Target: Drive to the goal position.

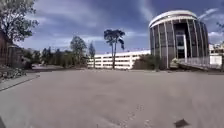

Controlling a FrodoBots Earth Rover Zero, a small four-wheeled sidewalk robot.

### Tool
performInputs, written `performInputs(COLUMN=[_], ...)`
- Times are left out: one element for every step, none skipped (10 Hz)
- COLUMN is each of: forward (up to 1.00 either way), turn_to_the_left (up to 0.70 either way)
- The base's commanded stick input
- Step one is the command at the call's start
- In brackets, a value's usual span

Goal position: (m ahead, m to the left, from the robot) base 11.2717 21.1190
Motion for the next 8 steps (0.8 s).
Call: performInputs(forward=[0.7,0.7,0.7,0.7,0.7,0.7,0.7,0.7], turn_to_the_left=[0.41,0.41,0.41,0.41,0.41,0.41,0.41,0.41])
